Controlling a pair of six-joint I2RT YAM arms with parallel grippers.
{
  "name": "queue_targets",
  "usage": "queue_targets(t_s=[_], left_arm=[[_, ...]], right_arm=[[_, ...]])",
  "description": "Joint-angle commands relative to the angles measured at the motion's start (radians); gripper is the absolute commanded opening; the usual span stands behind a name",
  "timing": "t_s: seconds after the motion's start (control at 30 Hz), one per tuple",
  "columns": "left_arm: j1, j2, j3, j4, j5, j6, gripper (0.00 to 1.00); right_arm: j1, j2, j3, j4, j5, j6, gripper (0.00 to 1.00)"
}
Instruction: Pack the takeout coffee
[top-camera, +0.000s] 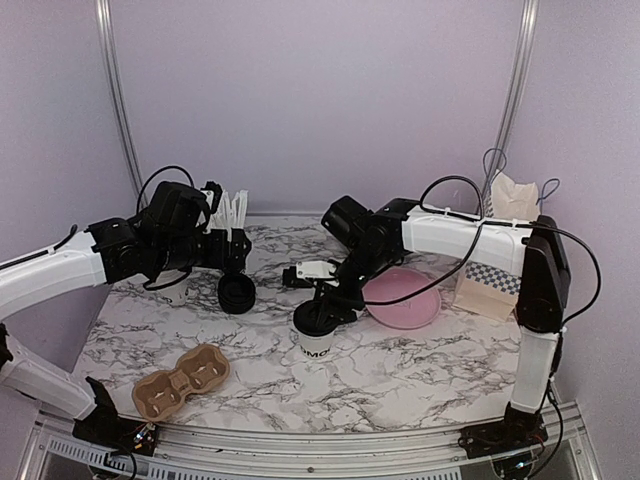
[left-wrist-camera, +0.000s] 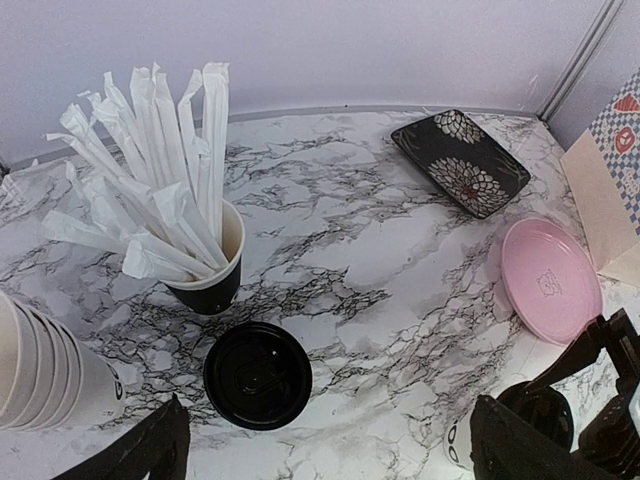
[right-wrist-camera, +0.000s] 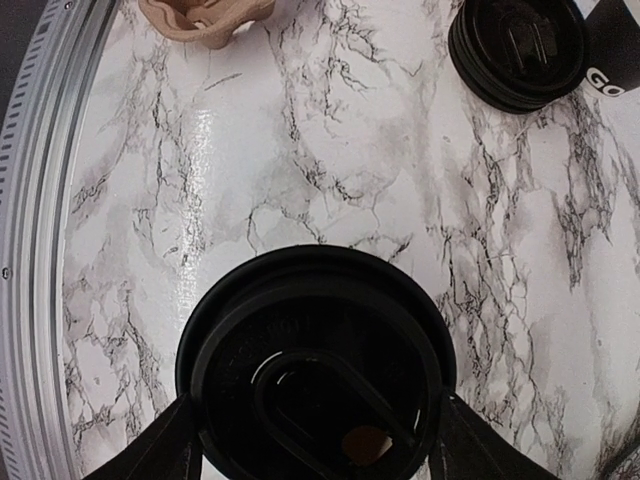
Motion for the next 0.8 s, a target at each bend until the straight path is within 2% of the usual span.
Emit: queue_targets(t_s=[0.0,0.23,0.43,0.6,0.77], left_arm=[[0.015,-0.05,-0.015,-0.008,-0.033,0.02,0.99],[0.063,-0.085,0.014,-0.089,-0.097,0.056,0.99],[0.175,-0.068,0.046,-0.194,-0.129,0.123,0.99],[0.282,-0.057,0.05,-0.238,-0.047,0.138,0.84],[0.344,-0.037,0.053,-0.252,-0.005,0.154,0.78]], right_arm=[[-0.011,0.031,0.06,0.02,0.05,0.042,0.69],[-0.135,0.108,0.242,0.028,0.029,0.114,0.68],[-0.205,0.232,0.431,0.023,0.048,0.179,0.68],[-0.22,0.33,0.558,0.007,0.094,0.203,0.68],[-0.223,0.366,0.587,-0.002,0.111,0.211,0.75]])
